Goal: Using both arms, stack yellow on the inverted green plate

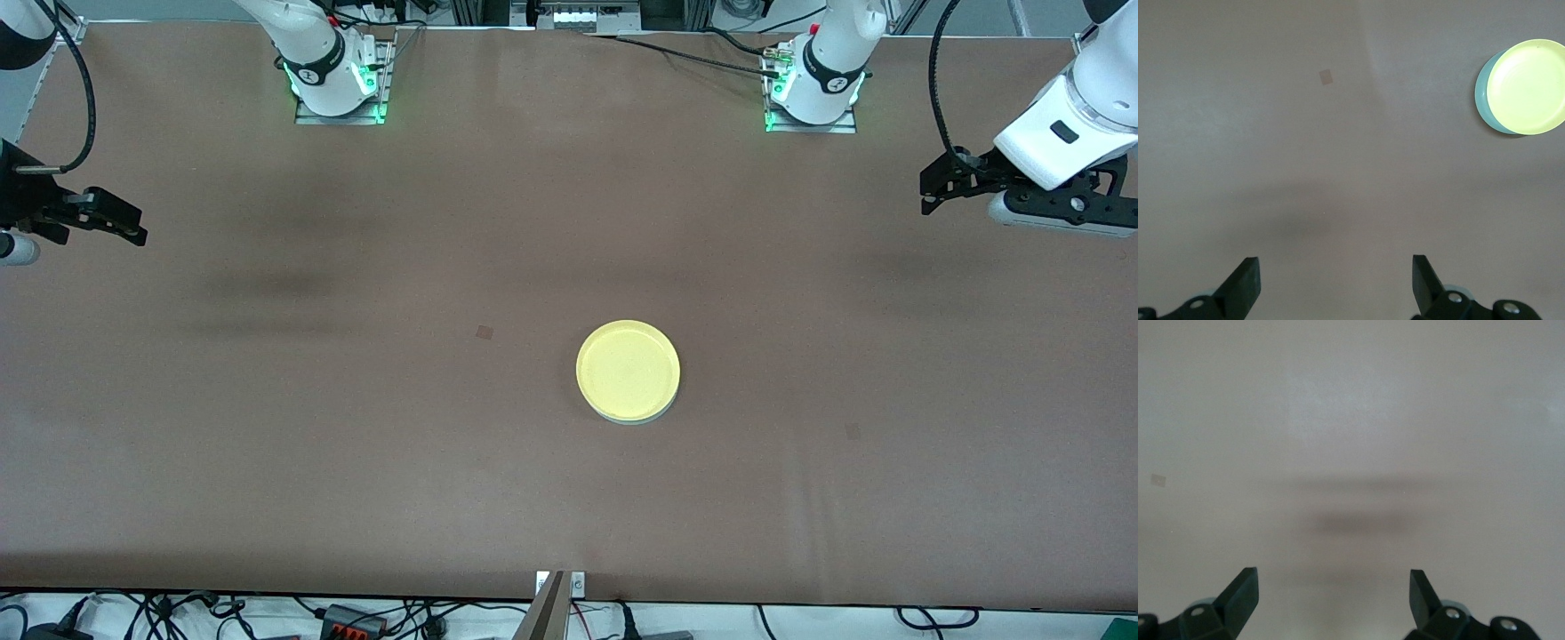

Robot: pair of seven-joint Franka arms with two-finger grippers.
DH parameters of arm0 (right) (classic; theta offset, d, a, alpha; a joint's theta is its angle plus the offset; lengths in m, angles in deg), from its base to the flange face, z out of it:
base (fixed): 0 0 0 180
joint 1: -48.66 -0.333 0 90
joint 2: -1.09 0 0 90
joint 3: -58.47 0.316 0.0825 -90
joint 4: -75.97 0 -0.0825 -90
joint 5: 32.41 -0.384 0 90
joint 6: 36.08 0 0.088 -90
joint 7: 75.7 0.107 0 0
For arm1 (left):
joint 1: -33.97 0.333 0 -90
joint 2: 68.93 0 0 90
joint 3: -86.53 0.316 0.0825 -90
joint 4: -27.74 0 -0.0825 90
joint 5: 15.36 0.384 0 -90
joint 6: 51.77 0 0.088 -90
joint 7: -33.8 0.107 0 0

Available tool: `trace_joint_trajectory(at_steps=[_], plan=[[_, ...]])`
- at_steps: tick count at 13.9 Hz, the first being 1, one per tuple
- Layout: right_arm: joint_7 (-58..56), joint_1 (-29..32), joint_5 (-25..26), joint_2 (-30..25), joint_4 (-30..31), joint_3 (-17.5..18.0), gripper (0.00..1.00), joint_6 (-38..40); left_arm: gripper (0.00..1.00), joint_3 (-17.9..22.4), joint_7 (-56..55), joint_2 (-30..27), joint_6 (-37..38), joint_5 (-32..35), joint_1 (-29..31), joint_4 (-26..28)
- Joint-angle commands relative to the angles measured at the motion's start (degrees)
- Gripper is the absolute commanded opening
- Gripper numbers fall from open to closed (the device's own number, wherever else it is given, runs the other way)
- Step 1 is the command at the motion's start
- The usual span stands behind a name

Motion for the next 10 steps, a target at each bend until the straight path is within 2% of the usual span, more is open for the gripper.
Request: trace_joint_trajectory(at_steps=[1,10], plan=[[-0.18,-0.07,0.23,-0.89,0.6,0.05,1.0,0.39,1.0,-0.06,-0.15,0.68,1.3,-0.57,0.12,-1.65],[-0.35,0.46,0.31,-0.8,0.6,-0.03,1.0,-0.14,1.0,-0.06,-0.15,0.68,1.39,-0.57,0.12,-1.65]])
